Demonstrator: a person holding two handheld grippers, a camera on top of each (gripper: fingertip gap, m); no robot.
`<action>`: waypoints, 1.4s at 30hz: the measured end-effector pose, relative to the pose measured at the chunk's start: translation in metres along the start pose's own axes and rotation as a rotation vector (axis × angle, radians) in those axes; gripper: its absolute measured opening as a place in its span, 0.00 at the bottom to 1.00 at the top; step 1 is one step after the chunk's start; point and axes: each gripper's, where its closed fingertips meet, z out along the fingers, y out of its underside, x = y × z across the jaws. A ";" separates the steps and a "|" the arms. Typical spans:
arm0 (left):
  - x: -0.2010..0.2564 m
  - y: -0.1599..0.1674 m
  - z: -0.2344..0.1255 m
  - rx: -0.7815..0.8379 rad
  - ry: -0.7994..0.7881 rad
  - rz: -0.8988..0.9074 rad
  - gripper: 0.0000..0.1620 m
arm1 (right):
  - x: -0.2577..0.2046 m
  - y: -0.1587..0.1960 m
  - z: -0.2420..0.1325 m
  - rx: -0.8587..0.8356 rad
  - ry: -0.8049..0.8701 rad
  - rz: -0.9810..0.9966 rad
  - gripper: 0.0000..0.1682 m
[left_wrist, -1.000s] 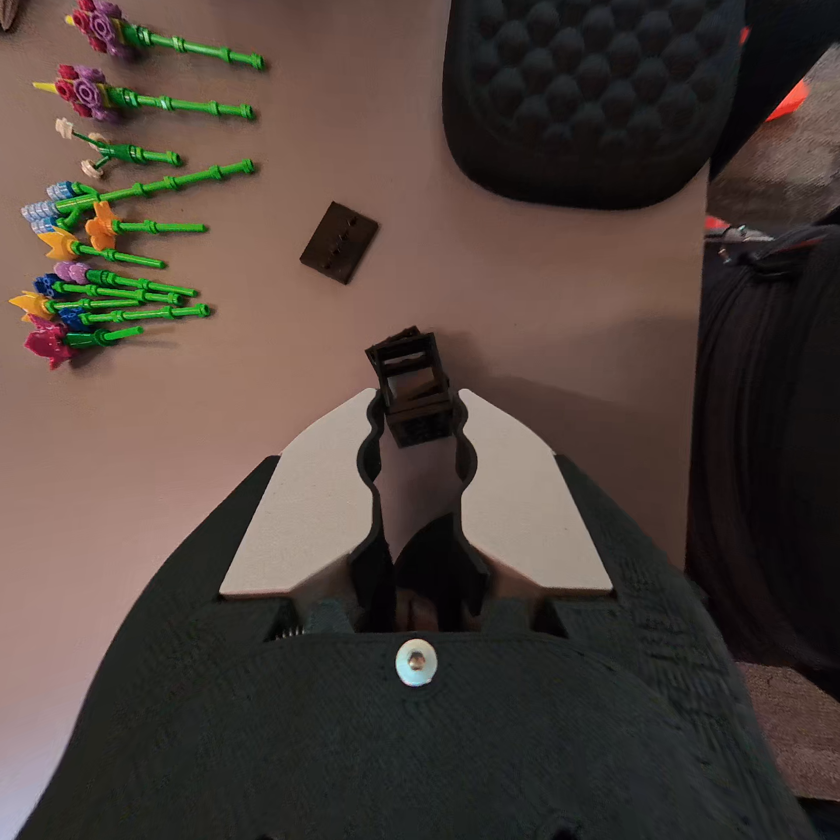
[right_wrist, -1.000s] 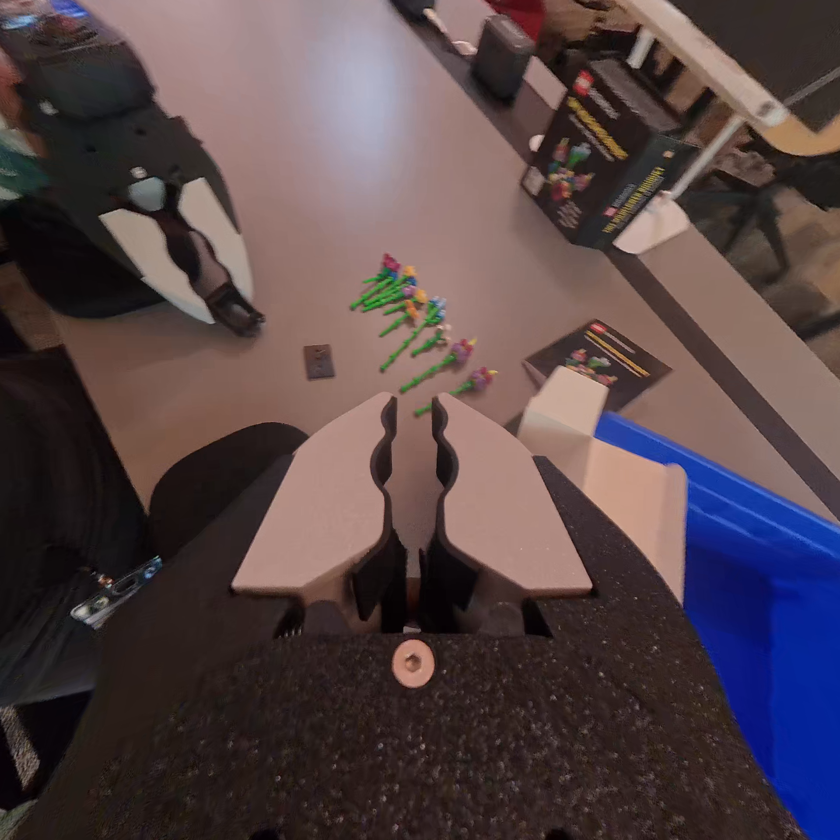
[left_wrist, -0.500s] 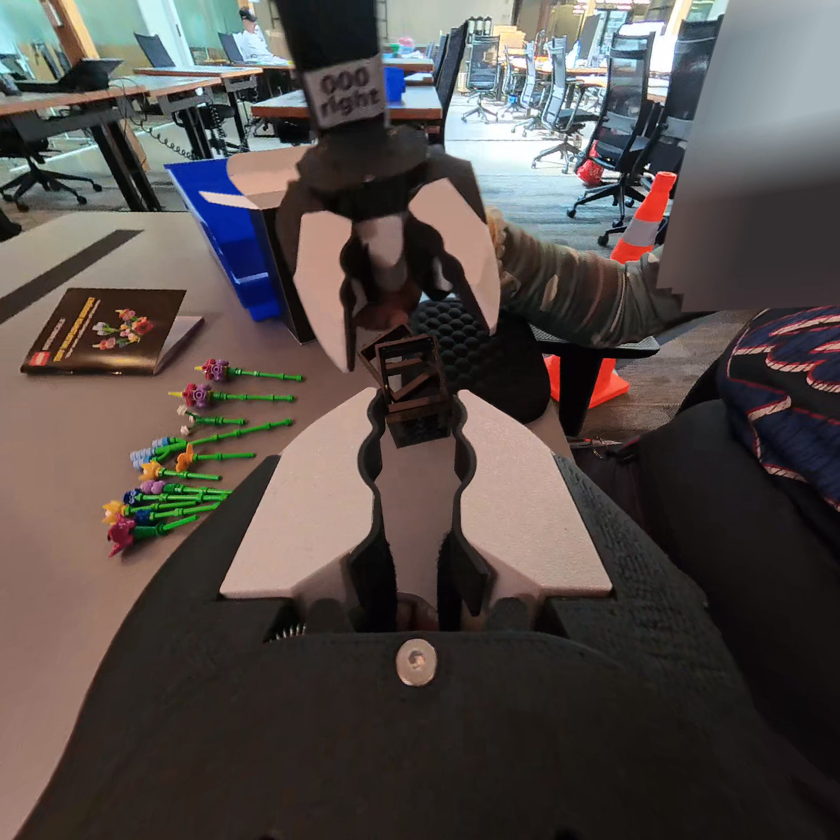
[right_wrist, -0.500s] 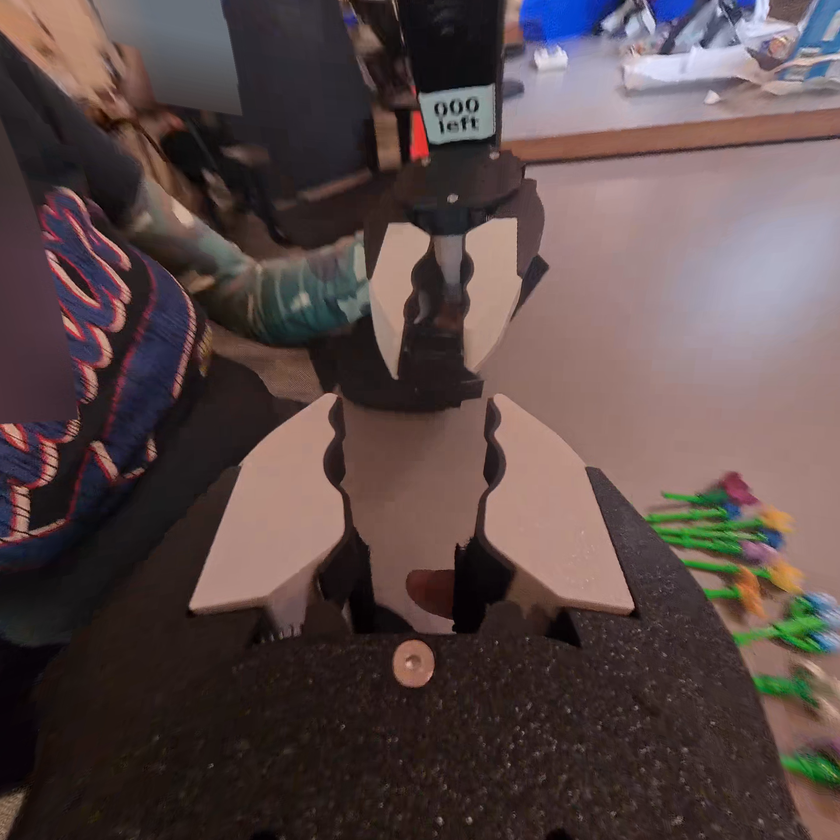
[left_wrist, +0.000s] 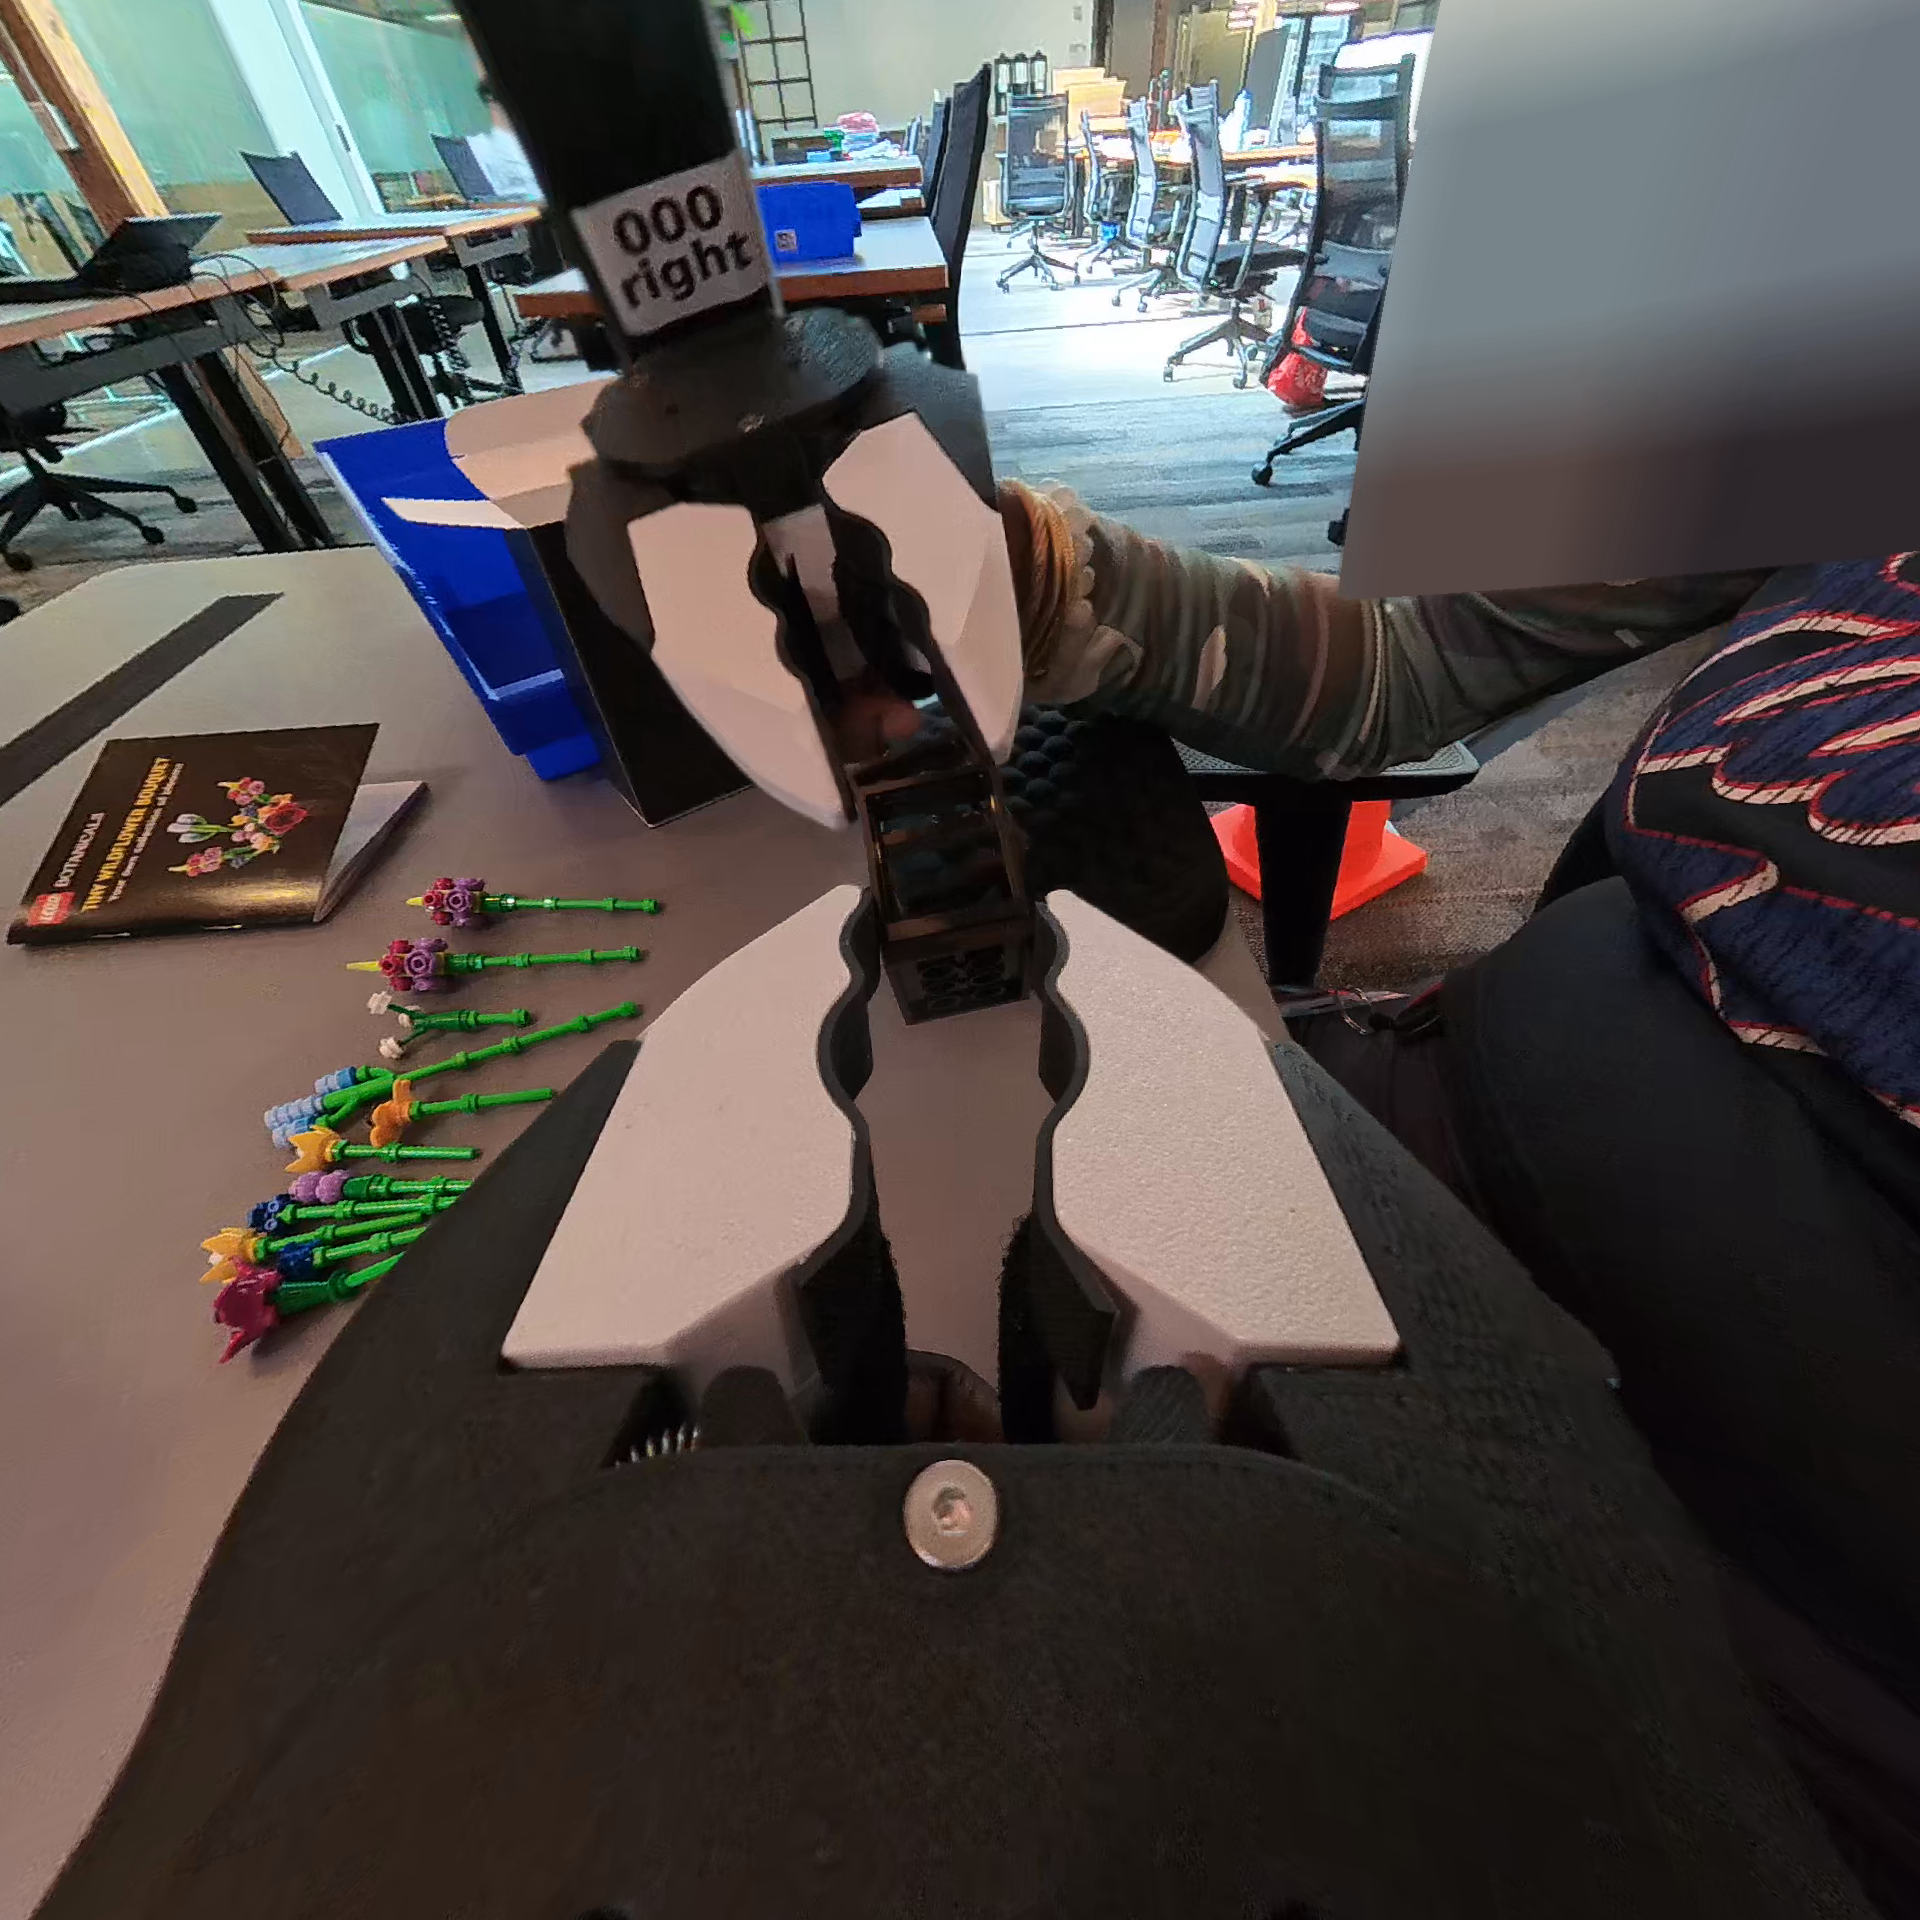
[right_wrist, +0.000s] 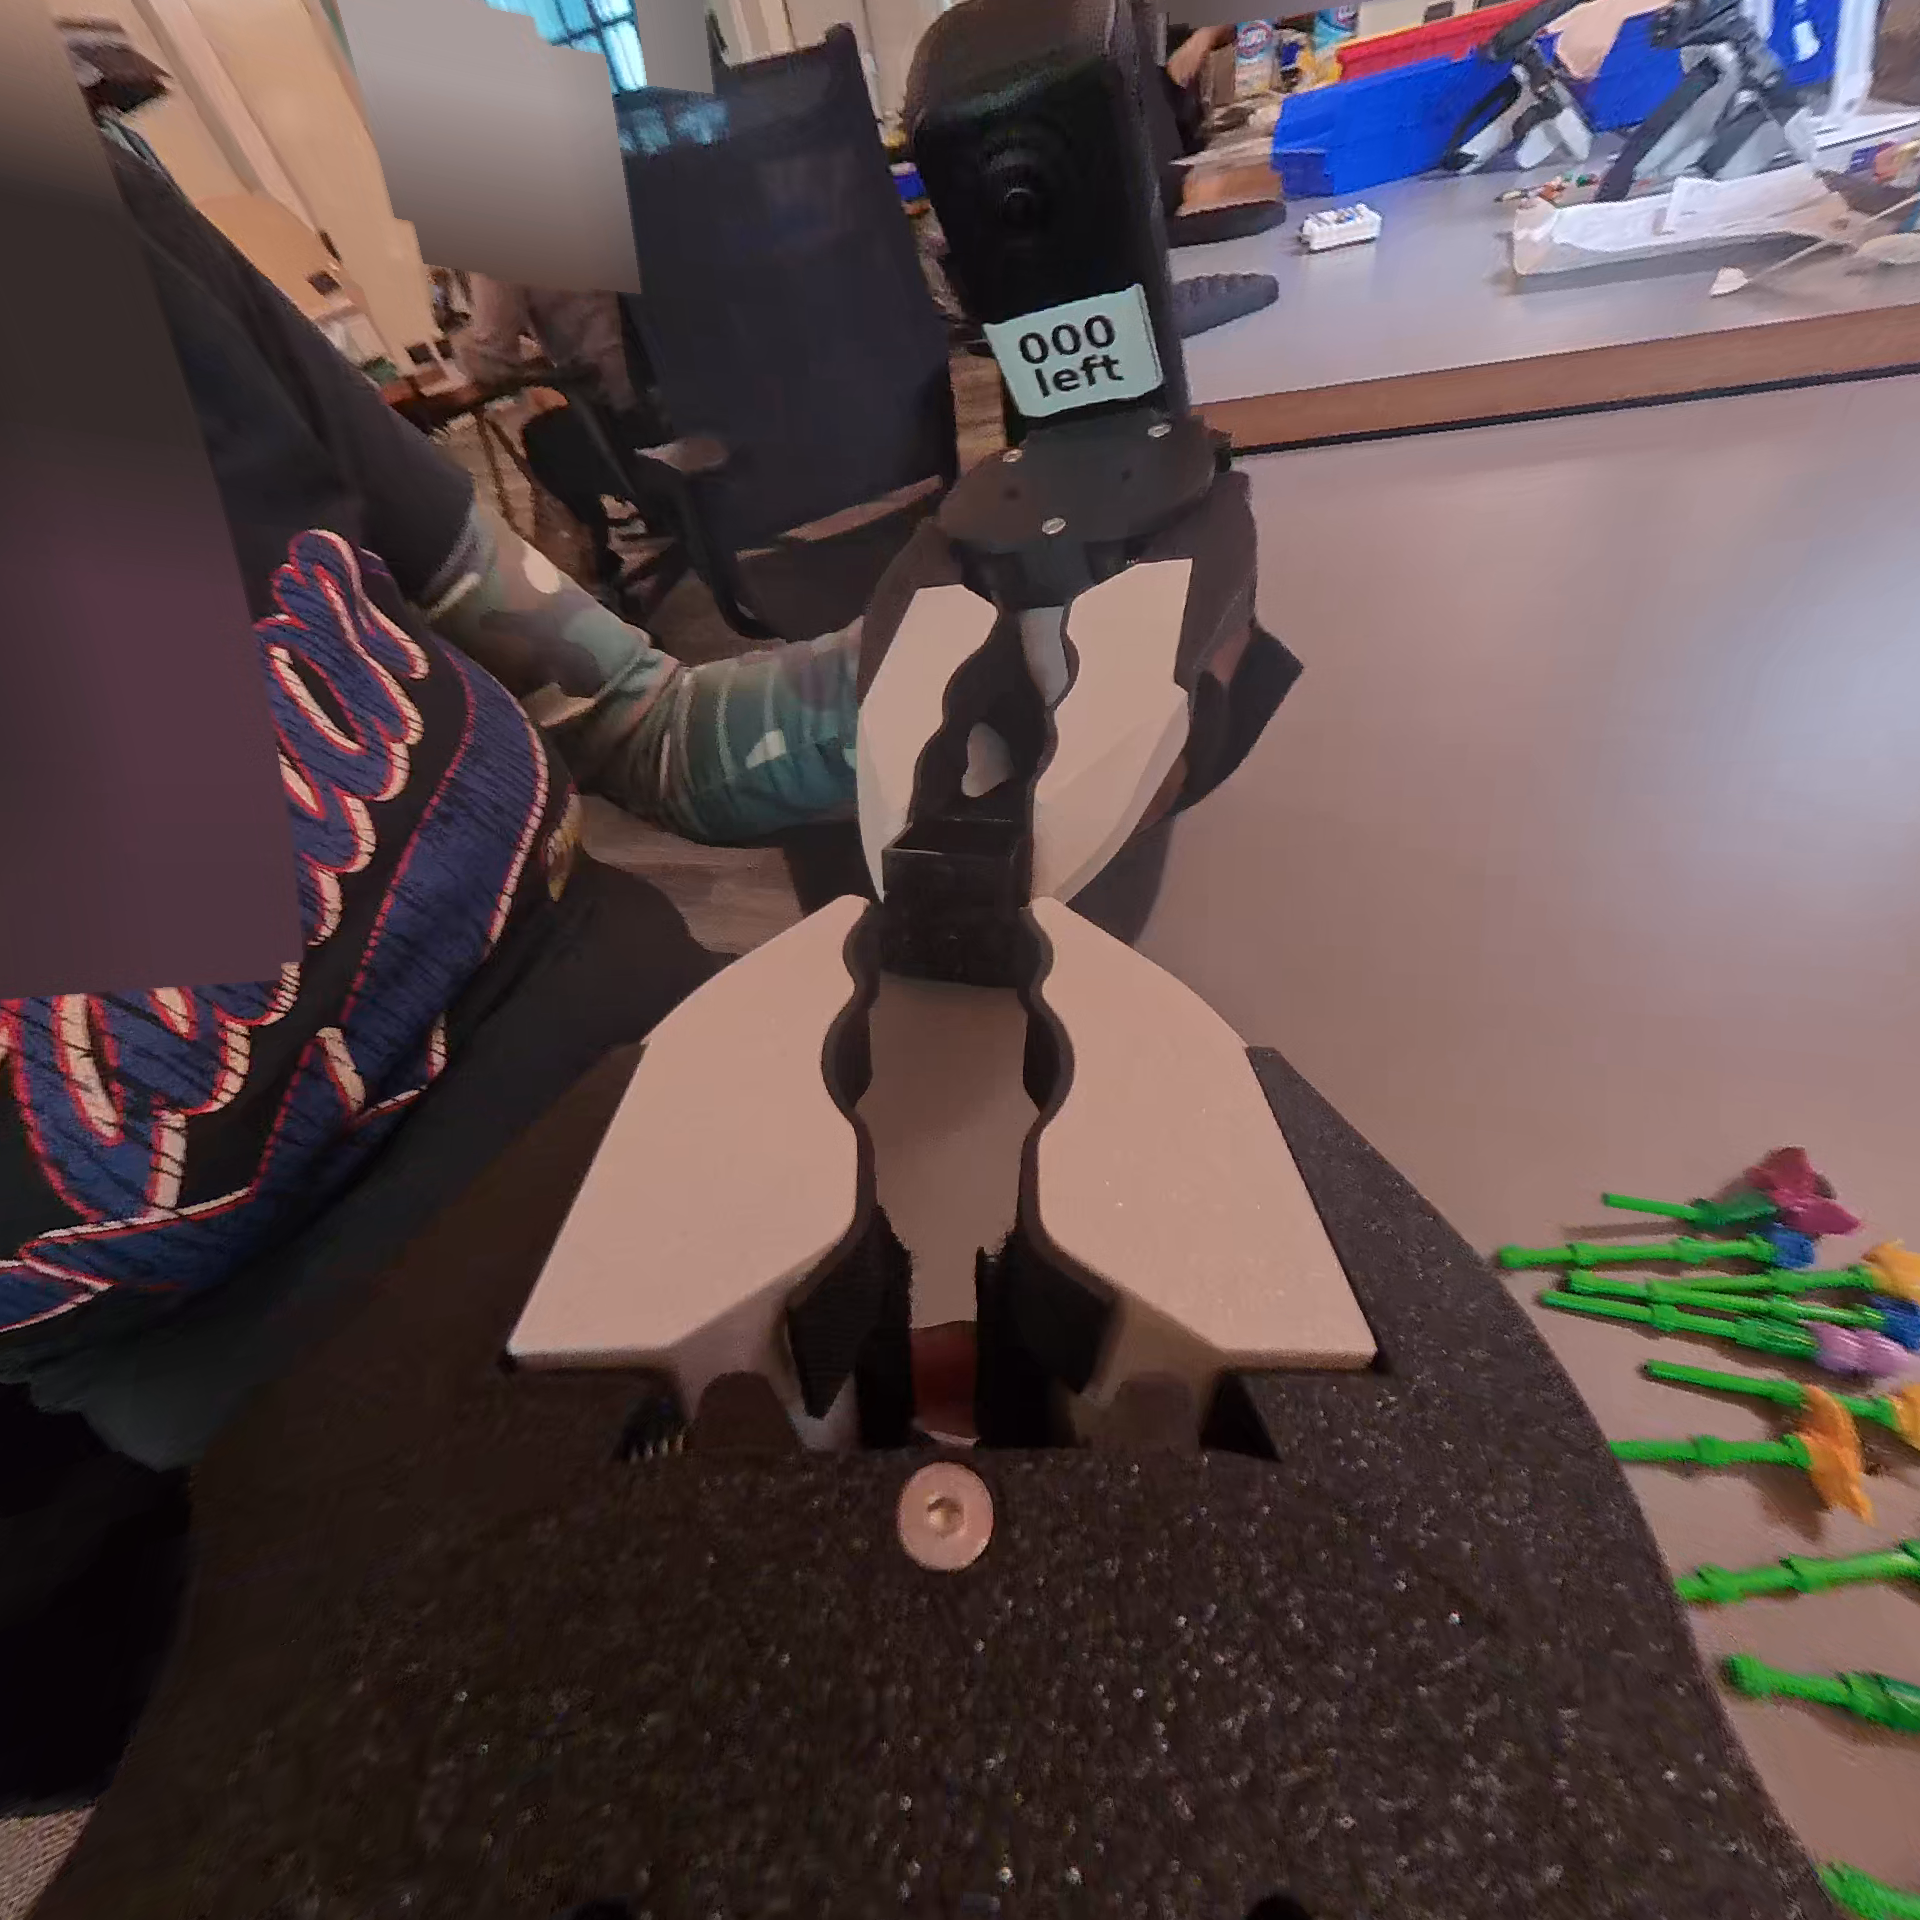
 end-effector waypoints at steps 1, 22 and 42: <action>-0.002 0.000 -0.001 0.005 -0.009 -0.001 0.17 | 0.001 -0.002 -0.003 -0.005 0.025 -0.016 0.15; -0.076 0.008 -0.029 0.066 -0.460 -0.027 0.17 | -0.021 -0.033 -0.245 -0.119 1.158 0.028 0.15; -0.067 0.019 -0.018 -0.010 -0.409 0.020 0.17 | -0.002 0.021 -0.250 -0.520 1.181 0.001 0.15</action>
